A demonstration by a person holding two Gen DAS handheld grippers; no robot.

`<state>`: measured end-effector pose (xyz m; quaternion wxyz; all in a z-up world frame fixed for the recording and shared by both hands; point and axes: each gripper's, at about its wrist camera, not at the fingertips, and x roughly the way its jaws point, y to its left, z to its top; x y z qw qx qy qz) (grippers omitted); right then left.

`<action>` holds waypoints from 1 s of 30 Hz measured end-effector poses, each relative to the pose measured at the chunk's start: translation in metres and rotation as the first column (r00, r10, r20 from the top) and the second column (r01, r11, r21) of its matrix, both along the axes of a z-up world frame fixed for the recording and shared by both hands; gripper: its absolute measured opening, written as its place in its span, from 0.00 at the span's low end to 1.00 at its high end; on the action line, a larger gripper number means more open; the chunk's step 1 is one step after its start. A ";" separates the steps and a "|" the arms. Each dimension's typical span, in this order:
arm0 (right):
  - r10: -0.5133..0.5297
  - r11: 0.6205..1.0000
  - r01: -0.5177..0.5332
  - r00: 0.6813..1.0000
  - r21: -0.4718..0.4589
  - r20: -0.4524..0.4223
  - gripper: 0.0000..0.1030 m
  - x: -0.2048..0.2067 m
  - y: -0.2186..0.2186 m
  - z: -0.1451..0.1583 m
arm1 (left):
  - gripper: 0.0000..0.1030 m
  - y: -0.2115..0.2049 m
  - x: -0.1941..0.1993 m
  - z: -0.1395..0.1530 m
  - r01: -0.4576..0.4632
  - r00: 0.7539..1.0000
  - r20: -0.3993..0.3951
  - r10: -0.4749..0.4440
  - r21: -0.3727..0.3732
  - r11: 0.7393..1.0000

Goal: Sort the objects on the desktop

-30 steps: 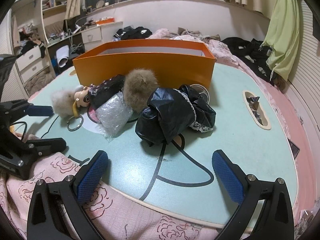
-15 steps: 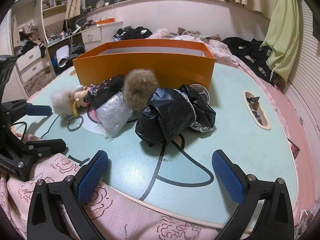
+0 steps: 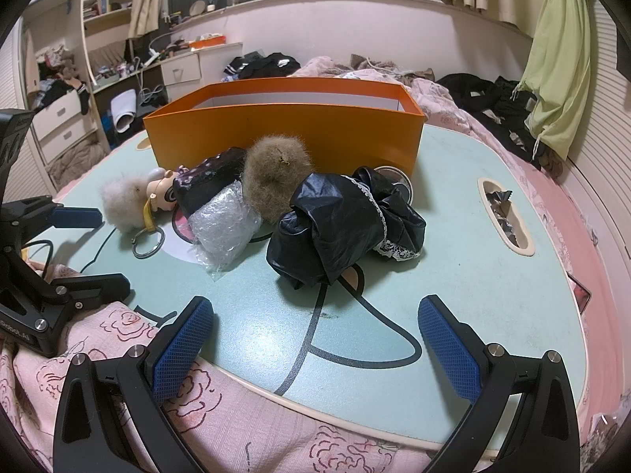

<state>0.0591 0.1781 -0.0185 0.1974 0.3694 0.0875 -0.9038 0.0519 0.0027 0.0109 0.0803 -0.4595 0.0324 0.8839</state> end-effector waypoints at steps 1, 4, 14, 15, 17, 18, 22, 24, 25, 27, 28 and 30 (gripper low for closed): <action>0.000 1.000 0.000 1.000 0.000 0.000 1.00 0.000 0.000 0.000 | 1.00 0.000 0.000 0.000 0.000 1.000 0.000 0.000 0.000 1.000; 0.000 1.000 0.000 1.000 0.000 0.000 1.00 0.000 0.000 0.000 | 1.00 0.000 0.001 0.000 0.000 1.000 0.000 0.000 0.000 1.000; 0.000 1.000 0.000 1.000 0.001 0.001 1.00 0.000 0.001 0.000 | 1.00 0.000 0.002 0.000 -0.001 1.000 -0.001 0.001 0.000 1.000; -0.001 1.000 0.001 1.000 0.003 0.001 1.00 -0.001 0.001 0.000 | 1.00 0.000 0.002 0.000 -0.001 1.000 -0.001 0.001 0.000 1.000; -0.006 1.000 0.006 1.000 0.008 0.004 1.00 -0.001 0.001 0.002 | 1.00 0.000 0.003 0.000 -0.001 1.000 -0.001 0.001 0.001 1.000; -0.010 1.000 0.010 1.000 0.012 0.004 1.00 -0.001 0.001 0.002 | 1.00 0.000 0.004 -0.003 -0.001 1.000 -0.001 0.001 0.002 1.000; 0.024 1.000 -0.024 0.999 0.006 -0.043 0.91 0.010 -0.002 0.017 | 1.00 0.001 0.004 -0.003 -0.002 1.000 -0.002 0.002 0.002 1.000; 0.063 0.998 -0.065 0.996 -0.028 -0.056 0.90 0.015 -0.004 0.028 | 1.00 0.001 0.005 -0.003 -0.003 1.000 -0.001 0.003 0.002 1.000; 0.079 0.995 -0.083 0.995 -0.052 -0.057 0.88 0.015 -0.005 0.036 | 1.00 0.001 0.005 -0.003 -0.003 1.000 -0.002 0.003 0.002 1.000; 0.109 0.987 -0.112 0.993 -0.115 -0.037 0.84 0.006 -0.009 0.054 | 1.00 0.000 0.005 -0.002 -0.002 1.000 -0.003 0.002 0.003 1.000; 0.121 0.982 -0.123 0.992 -0.144 -0.027 0.82 0.001 -0.011 0.060 | 1.00 0.000 0.005 -0.003 -0.002 1.000 -0.002 0.002 0.003 1.000; 0.147 0.963 -0.139 0.989 -0.233 0.018 0.77 -0.019 -0.015 0.079 | 1.00 0.000 0.005 -0.003 -0.002 1.000 -0.003 0.002 0.003 1.000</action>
